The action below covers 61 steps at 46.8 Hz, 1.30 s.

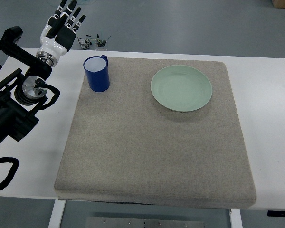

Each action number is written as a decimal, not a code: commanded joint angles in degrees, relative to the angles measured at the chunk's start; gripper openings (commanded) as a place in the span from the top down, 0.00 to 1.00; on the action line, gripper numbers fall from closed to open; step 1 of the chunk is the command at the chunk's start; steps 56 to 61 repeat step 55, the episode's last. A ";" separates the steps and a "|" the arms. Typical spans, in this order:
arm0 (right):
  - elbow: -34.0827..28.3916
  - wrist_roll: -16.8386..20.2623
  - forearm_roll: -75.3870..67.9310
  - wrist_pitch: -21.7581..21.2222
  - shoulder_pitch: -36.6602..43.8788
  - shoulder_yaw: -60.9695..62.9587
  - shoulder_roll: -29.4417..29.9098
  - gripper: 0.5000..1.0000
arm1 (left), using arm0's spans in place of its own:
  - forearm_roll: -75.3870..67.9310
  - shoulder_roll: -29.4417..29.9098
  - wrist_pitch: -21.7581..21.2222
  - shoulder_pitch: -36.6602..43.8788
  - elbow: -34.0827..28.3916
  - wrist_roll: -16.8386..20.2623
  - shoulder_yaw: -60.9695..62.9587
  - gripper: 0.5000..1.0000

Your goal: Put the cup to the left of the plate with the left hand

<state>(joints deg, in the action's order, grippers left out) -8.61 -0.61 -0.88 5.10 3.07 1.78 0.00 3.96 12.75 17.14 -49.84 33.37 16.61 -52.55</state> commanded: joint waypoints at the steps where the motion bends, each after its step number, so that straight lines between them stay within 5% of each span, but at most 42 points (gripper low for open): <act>1: 0.00 0.00 0.00 0.00 0.00 -0.02 0.00 0.13 | 0.00 -0.01 -0.01 0.01 -0.06 0.09 0.08 0.01; 61: -0.09 0.09 -0.08 0.09 0.00 0.07 0.00 0.13 | -0.71 0.78 -0.01 -0.87 -0.24 0.18 0.87 0.01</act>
